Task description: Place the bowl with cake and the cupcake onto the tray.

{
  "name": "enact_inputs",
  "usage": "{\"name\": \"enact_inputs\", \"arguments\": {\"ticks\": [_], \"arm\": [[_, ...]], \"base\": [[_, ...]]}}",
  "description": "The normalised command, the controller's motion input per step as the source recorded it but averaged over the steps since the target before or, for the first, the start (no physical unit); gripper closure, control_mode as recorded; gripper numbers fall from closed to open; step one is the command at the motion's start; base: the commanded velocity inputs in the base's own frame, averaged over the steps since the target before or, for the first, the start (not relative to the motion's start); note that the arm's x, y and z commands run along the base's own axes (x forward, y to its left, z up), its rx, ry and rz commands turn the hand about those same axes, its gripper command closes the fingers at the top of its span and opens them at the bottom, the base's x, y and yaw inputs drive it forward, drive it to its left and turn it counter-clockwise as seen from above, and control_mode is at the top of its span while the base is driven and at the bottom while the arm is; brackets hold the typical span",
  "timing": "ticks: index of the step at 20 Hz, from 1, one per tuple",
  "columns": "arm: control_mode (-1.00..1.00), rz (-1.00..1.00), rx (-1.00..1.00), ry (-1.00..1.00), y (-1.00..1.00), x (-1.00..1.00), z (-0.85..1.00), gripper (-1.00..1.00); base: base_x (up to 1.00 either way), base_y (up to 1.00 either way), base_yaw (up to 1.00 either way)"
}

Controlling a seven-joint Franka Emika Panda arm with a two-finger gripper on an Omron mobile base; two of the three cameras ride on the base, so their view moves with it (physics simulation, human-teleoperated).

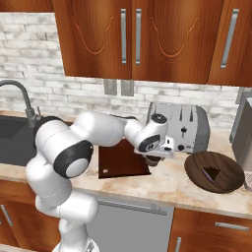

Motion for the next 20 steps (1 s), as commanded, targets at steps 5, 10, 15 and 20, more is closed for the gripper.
{"name": "enact_inputs", "arguments": {"ticks": [5, 10, 15, 20], "arm": [[-1.00, 0.00, 0.00, 0.00, 0.48, 0.10, 0.00, 1.00], [-1.00, 0.00, 0.00, 0.00, 0.47, 0.09, 0.00, 1.00], [-1.00, 0.00, 0.00, 0.00, 0.38, 0.25, 0.00, 1.00], [-1.00, 0.00, 0.00, 0.00, 0.28, 0.40, 0.00, 1.00]], "base": [[0.00, 0.00, 0.00], [0.00, 0.00, 0.00], [0.00, 0.00, 0.00], [0.00, 0.00, 0.00]]}}
